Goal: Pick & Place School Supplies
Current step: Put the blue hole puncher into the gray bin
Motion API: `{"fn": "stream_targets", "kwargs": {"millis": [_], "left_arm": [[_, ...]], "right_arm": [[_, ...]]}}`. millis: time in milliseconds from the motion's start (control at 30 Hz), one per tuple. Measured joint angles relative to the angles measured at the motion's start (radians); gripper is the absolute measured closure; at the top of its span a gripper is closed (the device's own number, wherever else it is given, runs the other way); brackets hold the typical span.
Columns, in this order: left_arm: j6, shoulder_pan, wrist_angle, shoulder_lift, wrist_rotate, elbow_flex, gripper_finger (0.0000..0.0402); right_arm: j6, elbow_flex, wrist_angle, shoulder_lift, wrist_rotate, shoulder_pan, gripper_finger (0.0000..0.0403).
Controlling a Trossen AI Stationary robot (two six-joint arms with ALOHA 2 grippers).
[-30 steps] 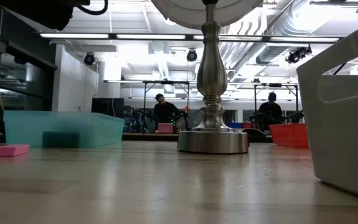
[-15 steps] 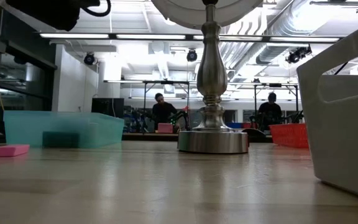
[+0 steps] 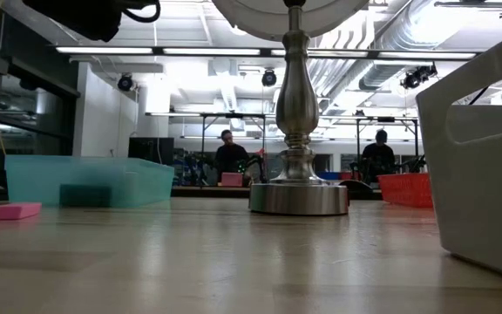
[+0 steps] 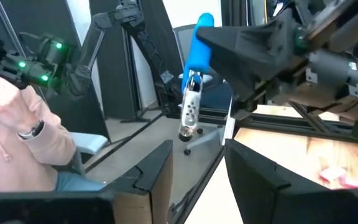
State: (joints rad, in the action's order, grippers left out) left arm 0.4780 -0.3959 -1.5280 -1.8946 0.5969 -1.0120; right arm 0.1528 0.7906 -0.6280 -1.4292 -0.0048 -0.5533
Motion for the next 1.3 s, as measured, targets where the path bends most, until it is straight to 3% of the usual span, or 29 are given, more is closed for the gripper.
{"fn": "stream_targets", "kwargs": {"millis": [500,1300], "left_arm": [[0.048,0.030,0.017,0.000,0.009,-0.001,0.0364],[0.047,0.061,0.032,0.000,0.008,-0.001,0.0364]], "right_arm": [[0.007,0.000,-0.182,-0.116,-0.046,0.025,0.0266],[0.028,0.000,-0.180,-0.117,0.000,0.041,0.0266]]}}
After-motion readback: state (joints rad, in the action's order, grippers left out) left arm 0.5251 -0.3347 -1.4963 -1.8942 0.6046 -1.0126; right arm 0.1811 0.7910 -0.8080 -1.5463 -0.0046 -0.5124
